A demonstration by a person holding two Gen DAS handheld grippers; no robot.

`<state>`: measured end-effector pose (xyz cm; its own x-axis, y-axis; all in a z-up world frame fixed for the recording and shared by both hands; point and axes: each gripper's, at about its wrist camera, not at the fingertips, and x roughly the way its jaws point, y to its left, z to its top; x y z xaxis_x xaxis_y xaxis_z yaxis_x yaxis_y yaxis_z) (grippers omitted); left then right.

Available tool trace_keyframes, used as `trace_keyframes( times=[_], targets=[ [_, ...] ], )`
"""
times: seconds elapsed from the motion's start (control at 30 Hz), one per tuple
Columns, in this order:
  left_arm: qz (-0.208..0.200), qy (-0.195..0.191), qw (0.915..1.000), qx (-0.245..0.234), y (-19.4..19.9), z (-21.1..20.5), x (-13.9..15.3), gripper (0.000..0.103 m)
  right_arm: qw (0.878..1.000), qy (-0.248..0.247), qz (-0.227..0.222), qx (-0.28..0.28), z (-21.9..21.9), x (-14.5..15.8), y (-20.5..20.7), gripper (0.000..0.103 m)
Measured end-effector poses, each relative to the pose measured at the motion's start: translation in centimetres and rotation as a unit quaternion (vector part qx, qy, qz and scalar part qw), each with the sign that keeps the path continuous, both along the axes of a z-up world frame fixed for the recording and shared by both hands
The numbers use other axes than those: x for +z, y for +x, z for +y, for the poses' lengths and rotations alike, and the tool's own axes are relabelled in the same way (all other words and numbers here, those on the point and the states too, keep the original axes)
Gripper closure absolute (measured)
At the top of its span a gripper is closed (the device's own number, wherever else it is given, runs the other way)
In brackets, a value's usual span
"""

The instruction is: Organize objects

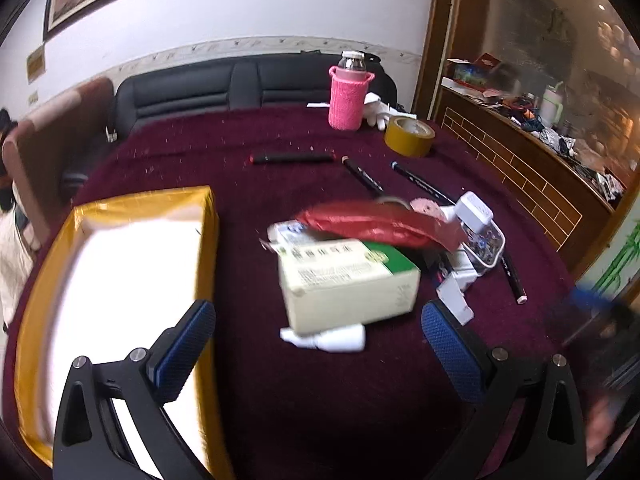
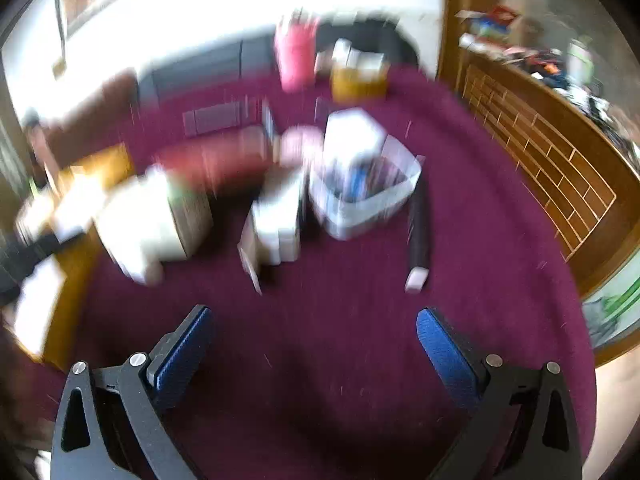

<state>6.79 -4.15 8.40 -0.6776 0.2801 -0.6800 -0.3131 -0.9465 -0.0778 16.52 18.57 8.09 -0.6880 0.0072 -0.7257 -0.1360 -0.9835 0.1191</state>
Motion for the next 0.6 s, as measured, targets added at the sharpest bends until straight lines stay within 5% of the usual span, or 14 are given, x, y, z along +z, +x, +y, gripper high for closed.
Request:
trace_keyframes(
  times=[0.07,0.13,0.23,0.37,0.5,0.6],
  targets=[
    [0.004,-0.002,1.0,0.003,-0.4,-0.7,0.3,0.0,0.989,-0.08,0.123,-0.015,2.1,3.9,2.2,0.0],
    [-0.006,-0.006,1.0,0.001,-0.7,-0.8,0.7,0.0,0.967,-0.174,0.183,0.007,3.8,5.0,3.0,0.0],
    [-0.036,-0.007,0.9993,-0.01,-1.8,-0.1,-0.2,0.0,0.989,-0.138,0.059,0.018,3.4,2.4,-1.4,0.0],
    [-0.051,-0.014,0.9982,-0.026,-3.1,1.1,-0.9,0.0,0.996,-0.076,0.042,-0.018,3.5,-1.6,-3.5,0.0],
    [-0.079,-0.006,0.9963,-0.034,-6.1,1.8,-1.5,0.0,0.994,-0.098,0.039,-0.026,5.6,-4.2,-4.5,0.0],
    [-0.146,0.034,0.987,-0.057,-8.0,2.4,-3.1,0.001,0.99,-0.133,0.042,-0.022,6.3,-4.8,-4.3,0.0]
  ],
)
